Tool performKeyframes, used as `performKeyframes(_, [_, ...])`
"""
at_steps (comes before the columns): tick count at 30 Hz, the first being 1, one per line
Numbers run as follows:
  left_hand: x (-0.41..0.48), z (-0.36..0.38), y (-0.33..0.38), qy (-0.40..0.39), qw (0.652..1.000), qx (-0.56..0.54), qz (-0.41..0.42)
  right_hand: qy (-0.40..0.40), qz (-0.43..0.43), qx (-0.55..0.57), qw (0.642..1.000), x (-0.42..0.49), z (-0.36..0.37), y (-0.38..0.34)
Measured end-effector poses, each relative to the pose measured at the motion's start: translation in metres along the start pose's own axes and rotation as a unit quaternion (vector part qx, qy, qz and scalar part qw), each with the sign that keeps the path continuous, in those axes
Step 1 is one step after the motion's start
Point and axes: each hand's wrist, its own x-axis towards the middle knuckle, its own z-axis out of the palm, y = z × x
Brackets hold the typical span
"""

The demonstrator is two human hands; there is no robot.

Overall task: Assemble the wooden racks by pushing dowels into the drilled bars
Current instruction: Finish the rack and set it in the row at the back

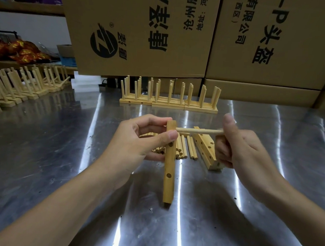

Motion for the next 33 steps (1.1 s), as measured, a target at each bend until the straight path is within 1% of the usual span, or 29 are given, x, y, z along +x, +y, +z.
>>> performKeyframes(2, [0.000, 0.002, -0.003, 0.013, 0.999, -0.024, -0.017, 0.021, 0.014, -0.040, 0.999, 0.002, -0.004, 0.005])
performKeyframes(3, [0.000, 0.003, -0.004, 0.022, 0.999, -0.038, -0.026, 0.040, 0.008, -0.059, 0.997, 0.003, -0.007, 0.009])
performKeyframes(4, [0.001, 0.003, -0.005, 0.034, 0.997, -0.055, -0.035, 0.057, -0.014, -0.100, 0.993, 0.004, -0.009, 0.015])
performKeyframes(5, [0.002, 0.002, -0.006, 0.049, 0.995, -0.075, -0.043, 0.069, -0.045, -0.168, 0.982, 0.004, -0.011, 0.022])
performKeyframes(6, [0.002, 0.001, -0.006, 0.067, 0.992, -0.098, -0.050, 0.069, -0.071, -0.251, 0.963, 0.004, -0.012, 0.029])
performKeyframes(8, [0.004, -0.002, -0.006, 0.098, 0.982, -0.146, -0.064, 0.017, -0.082, -0.400, 0.913, 0.003, -0.011, 0.040])
performKeyframes(10, [0.006, -0.004, -0.004, 0.113, 0.974, -0.183, -0.074, -0.043, -0.061, -0.492, 0.867, 0.002, -0.012, 0.049])
performKeyframes(11, [0.007, -0.005, -0.003, 0.115, 0.972, -0.192, -0.077, -0.064, -0.051, -0.518, 0.851, 0.001, -0.011, 0.050])
performKeyframes(12, [0.007, -0.006, -0.002, 0.115, 0.970, -0.197, -0.079, -0.079, -0.044, -0.532, 0.842, 0.001, -0.011, 0.051])
performKeyframes(14, [0.008, -0.007, -0.001, 0.115, 0.970, -0.201, -0.080, -0.085, -0.051, -0.537, 0.838, 0.001, -0.010, 0.051])
performKeyframes(19, [0.009, -0.008, 0.000, 0.118, 0.969, -0.202, -0.077, -0.046, -0.095, -0.512, 0.852, 0.002, -0.010, 0.046])
performKeyframes(23, [0.009, -0.009, -0.001, 0.115, 0.970, -0.198, -0.078, -0.044, -0.097, -0.535, 0.838, 0.001, -0.008, 0.045])
performKeyframes(29, [0.009, -0.009, -0.002, 0.114, 0.970, -0.197, -0.082, -0.019, -0.108, -0.538, 0.836, 0.000, 0.000, 0.043])
performKeyframes(31, [0.009, -0.009, -0.003, 0.114, 0.970, -0.196, -0.083, 0.009, -0.110, -0.539, 0.835, 0.000, 0.000, 0.042])
performKeyframes(33, [0.009, -0.009, -0.004, 0.116, 0.970, -0.196, -0.085, 0.066, -0.124, -0.523, 0.841, -0.001, -0.003, 0.038])
